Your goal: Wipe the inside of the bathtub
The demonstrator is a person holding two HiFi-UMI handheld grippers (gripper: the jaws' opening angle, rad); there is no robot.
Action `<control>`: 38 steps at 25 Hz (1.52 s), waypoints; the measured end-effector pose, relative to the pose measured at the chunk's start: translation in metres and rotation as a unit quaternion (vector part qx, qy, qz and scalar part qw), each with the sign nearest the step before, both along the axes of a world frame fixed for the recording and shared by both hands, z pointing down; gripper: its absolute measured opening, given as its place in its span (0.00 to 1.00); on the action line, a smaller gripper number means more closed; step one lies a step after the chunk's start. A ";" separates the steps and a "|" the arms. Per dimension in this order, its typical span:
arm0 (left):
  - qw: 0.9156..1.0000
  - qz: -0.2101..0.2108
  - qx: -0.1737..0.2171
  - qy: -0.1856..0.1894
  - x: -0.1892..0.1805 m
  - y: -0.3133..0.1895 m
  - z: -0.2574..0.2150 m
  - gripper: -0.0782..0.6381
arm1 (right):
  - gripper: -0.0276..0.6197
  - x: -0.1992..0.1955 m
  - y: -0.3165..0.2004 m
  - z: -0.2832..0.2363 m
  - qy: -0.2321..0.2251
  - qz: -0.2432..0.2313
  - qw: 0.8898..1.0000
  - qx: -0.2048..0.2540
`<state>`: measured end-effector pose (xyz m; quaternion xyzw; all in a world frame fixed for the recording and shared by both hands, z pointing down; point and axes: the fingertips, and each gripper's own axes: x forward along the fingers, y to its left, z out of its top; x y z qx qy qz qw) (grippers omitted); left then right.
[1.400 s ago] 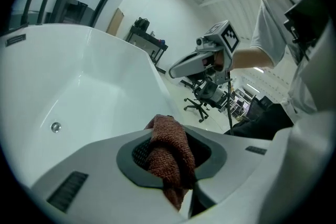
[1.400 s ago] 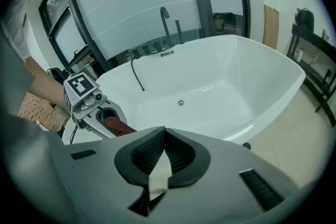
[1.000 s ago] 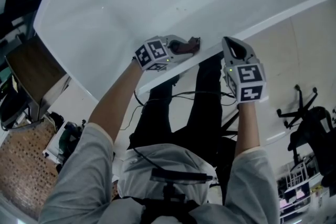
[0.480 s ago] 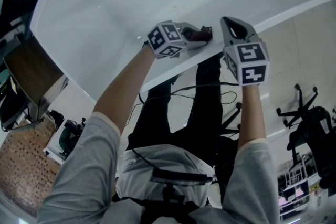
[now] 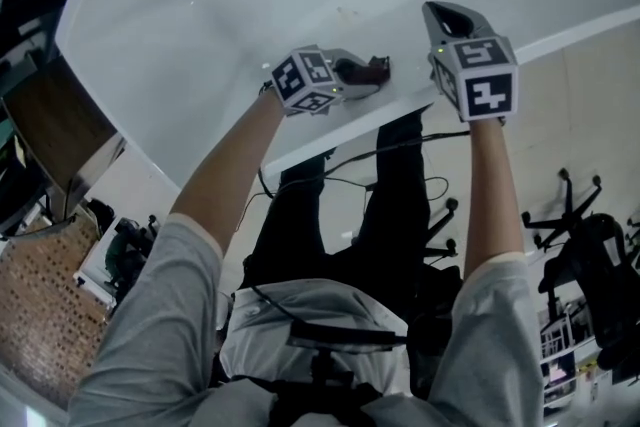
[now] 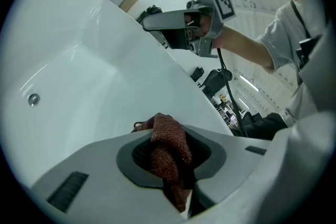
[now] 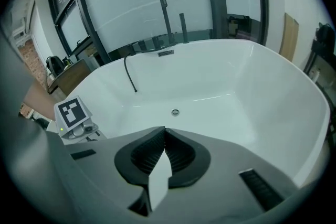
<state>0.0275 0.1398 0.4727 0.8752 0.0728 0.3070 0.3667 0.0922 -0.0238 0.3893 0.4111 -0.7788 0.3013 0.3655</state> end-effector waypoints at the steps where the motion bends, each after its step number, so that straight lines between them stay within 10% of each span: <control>1: 1.000 0.001 -0.006 -0.008 -0.009 0.005 0.004 0.24 | 0.05 -0.002 -0.003 0.003 0.003 -0.003 1.000 0.001; 8: 1.000 0.000 -0.016 -0.024 -0.033 0.015 0.017 0.24 | 0.05 -0.018 -0.018 0.020 -0.001 -0.020 1.000 -0.009; 21: 1.000 0.019 0.020 0.003 0.039 -0.037 0.031 0.24 | 0.05 -0.029 -0.046 0.039 0.016 -0.038 0.999 -0.002; 28: 0.997 0.063 0.012 -0.036 -0.017 -0.013 0.056 0.23 | 0.05 -0.039 -0.054 0.049 0.014 -0.055 0.998 -0.007; 38: 0.999 0.011 -0.004 -0.043 -0.046 -0.001 0.072 0.24 | 0.05 -0.050 -0.040 0.088 0.019 -0.083 0.995 -0.046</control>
